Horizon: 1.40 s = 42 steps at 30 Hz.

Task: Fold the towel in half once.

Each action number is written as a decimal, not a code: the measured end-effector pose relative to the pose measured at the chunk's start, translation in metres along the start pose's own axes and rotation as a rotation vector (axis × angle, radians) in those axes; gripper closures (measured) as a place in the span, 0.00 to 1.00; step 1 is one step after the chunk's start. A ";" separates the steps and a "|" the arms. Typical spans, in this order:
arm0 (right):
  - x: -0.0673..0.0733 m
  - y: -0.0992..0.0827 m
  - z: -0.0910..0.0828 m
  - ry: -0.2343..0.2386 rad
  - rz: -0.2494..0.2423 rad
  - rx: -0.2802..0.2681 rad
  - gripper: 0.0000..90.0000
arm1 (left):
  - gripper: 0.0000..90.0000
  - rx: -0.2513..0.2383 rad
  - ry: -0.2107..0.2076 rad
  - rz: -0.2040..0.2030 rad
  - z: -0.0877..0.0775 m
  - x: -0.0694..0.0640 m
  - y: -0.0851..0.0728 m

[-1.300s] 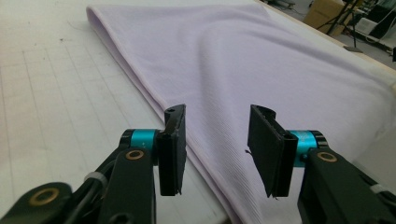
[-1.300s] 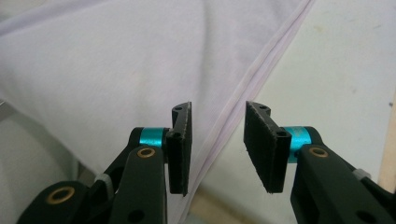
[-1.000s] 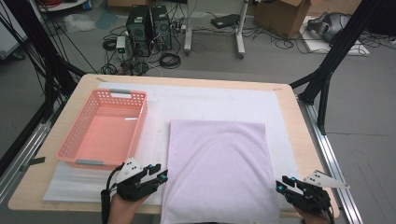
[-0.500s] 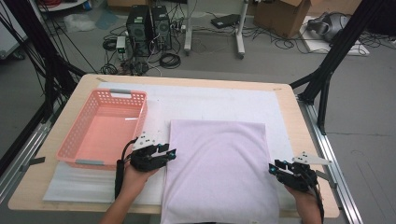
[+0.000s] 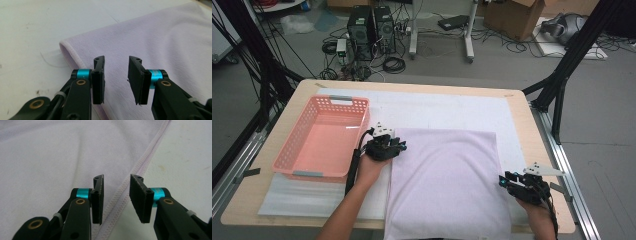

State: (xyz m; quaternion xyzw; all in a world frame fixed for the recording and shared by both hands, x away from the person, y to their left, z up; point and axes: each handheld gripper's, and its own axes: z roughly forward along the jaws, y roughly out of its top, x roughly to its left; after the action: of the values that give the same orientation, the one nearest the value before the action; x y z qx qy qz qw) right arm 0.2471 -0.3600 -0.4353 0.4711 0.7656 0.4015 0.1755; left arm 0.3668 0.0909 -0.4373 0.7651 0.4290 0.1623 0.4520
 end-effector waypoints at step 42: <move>-0.072 0.089 0.116 -0.251 0.103 -0.007 0.98 | 0.97 -0.042 0.258 -0.140 0.043 0.033 0.020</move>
State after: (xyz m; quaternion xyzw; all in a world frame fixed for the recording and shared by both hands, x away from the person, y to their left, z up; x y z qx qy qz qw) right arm 0.4095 -0.3490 -0.4455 0.5555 0.7111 0.3506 0.2506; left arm 0.4233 0.0892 -0.4481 0.6964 0.5322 0.2364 0.4194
